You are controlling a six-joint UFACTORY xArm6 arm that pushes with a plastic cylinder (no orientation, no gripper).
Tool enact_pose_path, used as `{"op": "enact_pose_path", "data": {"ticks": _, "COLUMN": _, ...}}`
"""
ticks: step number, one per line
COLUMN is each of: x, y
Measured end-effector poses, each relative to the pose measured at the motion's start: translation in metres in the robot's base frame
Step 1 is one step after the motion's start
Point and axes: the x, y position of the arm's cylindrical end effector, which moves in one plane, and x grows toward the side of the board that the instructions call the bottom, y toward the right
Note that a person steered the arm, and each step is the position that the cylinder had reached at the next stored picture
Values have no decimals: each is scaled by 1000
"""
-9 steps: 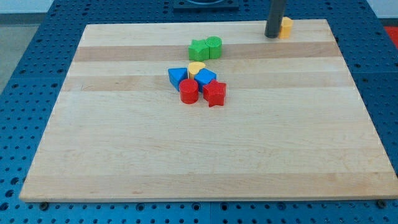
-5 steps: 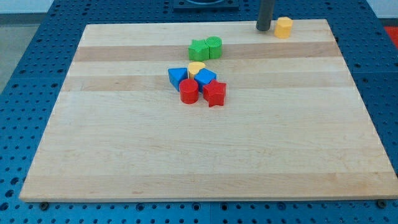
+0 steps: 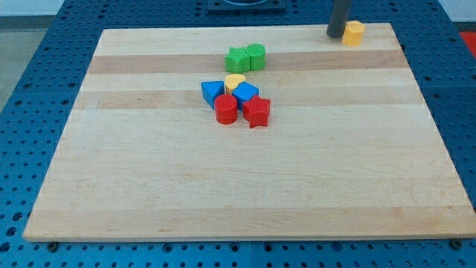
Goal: Slide the yellow hexagon slightly right
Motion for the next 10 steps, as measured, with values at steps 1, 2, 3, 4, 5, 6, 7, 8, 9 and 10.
{"op": "enact_pose_path", "data": {"ticks": 1, "x": 0, "y": 0}}
{"op": "enact_pose_path", "data": {"ticks": 2, "x": 0, "y": 6}}
{"op": "enact_pose_path", "data": {"ticks": 3, "x": 0, "y": 11}}
{"op": "enact_pose_path", "data": {"ticks": 4, "x": 0, "y": 15}}
{"op": "enact_pose_path", "data": {"ticks": 5, "x": 1, "y": 18}}
{"op": "enact_pose_path", "data": {"ticks": 6, "x": 1, "y": 18}}
{"op": "enact_pose_path", "data": {"ticks": 7, "x": -1, "y": 18}}
{"op": "enact_pose_path", "data": {"ticks": 8, "x": -9, "y": 18}}
{"op": "enact_pose_path", "data": {"ticks": 9, "x": -10, "y": 18}}
{"op": "enact_pose_path", "data": {"ticks": 10, "x": -9, "y": 21}}
